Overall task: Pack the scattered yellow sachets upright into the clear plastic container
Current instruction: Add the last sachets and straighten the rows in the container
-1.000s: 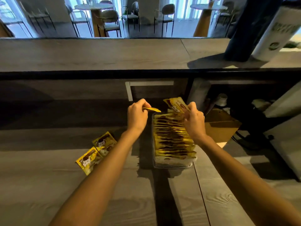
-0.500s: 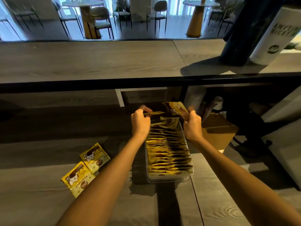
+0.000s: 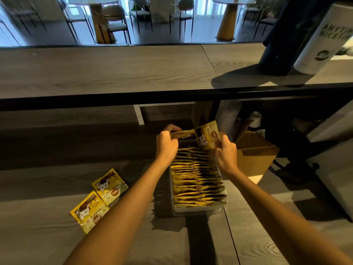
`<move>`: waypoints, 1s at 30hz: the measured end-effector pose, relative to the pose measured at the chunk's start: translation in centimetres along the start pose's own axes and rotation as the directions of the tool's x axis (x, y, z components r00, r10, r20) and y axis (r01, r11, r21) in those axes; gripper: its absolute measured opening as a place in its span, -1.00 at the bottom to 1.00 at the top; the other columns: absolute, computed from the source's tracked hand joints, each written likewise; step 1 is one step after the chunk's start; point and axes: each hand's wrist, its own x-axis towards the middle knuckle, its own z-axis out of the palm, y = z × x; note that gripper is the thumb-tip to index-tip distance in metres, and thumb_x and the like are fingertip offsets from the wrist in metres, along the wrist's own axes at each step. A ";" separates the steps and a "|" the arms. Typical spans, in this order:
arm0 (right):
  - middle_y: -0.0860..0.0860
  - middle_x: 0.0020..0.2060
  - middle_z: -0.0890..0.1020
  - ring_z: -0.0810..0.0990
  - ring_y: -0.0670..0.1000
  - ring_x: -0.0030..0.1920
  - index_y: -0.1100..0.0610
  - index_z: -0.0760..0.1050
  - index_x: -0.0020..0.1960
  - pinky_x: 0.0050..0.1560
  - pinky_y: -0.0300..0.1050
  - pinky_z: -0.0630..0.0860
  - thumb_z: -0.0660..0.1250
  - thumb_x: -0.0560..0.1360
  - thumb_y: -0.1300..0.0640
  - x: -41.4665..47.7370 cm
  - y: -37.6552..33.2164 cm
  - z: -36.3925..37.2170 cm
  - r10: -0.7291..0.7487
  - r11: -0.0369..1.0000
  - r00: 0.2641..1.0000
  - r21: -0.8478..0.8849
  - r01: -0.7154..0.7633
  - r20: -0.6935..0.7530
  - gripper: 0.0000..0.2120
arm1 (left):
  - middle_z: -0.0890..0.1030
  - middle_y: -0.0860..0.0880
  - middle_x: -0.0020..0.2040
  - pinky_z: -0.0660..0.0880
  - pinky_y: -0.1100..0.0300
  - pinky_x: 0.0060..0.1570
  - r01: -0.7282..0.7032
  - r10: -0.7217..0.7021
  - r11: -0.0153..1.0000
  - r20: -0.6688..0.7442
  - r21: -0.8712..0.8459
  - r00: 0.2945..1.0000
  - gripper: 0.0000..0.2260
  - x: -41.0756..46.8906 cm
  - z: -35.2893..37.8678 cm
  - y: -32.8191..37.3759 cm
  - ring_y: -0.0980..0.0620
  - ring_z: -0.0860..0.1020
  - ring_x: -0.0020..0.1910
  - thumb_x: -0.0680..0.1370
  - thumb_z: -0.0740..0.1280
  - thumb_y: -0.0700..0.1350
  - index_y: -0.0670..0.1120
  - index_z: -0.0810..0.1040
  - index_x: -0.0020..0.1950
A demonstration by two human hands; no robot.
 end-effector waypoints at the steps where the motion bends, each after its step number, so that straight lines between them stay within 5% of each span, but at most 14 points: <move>1: 0.29 -0.04 0.60 0.57 0.27 -0.06 0.33 0.42 0.11 -0.14 0.06 0.50 0.15 0.48 0.41 -0.1 0.2 0.0 -0.003 1.000 1.000 0.004 0.003 -0.005 -0.78 | 0.56 -0.15 0.13 0.46 0.23 0.04 -0.006 0.005 1.000 0.033 0.009 0.999 -0.74 0.0 0.0 -0.2 -0.04 0.50 0.18 0.51 0.17 -0.44 -0.19 0.51 0.10; 6: 0.30 -0.02 0.62 0.57 0.30 -0.02 0.29 0.44 0.14 -0.09 0.09 0.50 0.19 0.50 0.35 0.2 0.8 -0.5 -0.081 0.988 0.995 -0.129 0.088 0.057 -0.77 | 0.52 -0.17 0.18 0.49 0.06 0.10 0.025 -0.050 0.990 0.180 0.136 0.982 -0.72 0.4 0.1 -1.6 -0.09 0.49 0.19 0.54 0.14 -0.41 -0.12 0.50 0.10; 10: 0.30 0.01 0.61 0.55 0.32 0.01 0.26 0.46 0.16 -0.11 0.08 0.43 0.13 0.58 0.19 1.2 0.2 -1.3 -0.184 0.881 0.938 -0.373 0.290 0.295 -0.76 | 0.51 -0.14 0.20 0.43 0.15 0.05 0.064 -0.126 0.968 0.249 0.244 0.960 -0.71 0.8 0.5 -2.4 -0.07 0.48 0.19 0.57 0.12 -0.34 -0.07 0.52 0.15; 17: 0.17 0.20 0.46 0.43 0.20 0.24 0.13 0.39 0.26 0.14 0.01 0.41 0.18 0.54 0.21 2.8 0.1 -0.5 -0.137 0.757 0.850 -0.499 0.421 0.509 -0.71 | 0.28 -0.10 0.44 0.29 -0.02 0.42 0.076 -0.186 0.942 0.322 0.326 0.928 -0.52 -0.1 1.2 -3.9 -0.10 0.29 0.43 0.57 0.11 -0.33 0.05 0.33 0.42; 23: 0.17 0.25 0.48 0.42 0.21 0.28 0.12 0.26 0.42 0.28 0.02 0.35 0.15 0.52 0.32 1.5 -0.1 1.3 -0.246 0.806 0.914 -0.455 0.378 0.323 -0.52 | -0.12 -0.02 0.56 -0.07 -0.06 0.50 -0.057 -0.129 0.890 0.370 0.451 0.920 -0.54 -1.9 1.5 -4.6 -0.03 -0.17 0.54 0.65 0.02 -0.07 -0.01 -0.02 0.54; 30: 0.12 0.43 0.33 0.26 0.12 0.45 0.12 0.23 0.45 0.39 -0.05 0.29 0.08 0.59 0.26 0.4 1.1 2.3 -0.235 0.862 0.880 -0.329 0.385 0.414 -0.57 | -0.07 -0.04 0.57 0.14 -0.10 0.46 0.013 -0.198 0.895 0.372 0.445 0.907 -0.52 -3.6 2.2 -4.8 -0.14 0.08 0.52 0.64 0.02 0.05 -0.01 0.04 0.53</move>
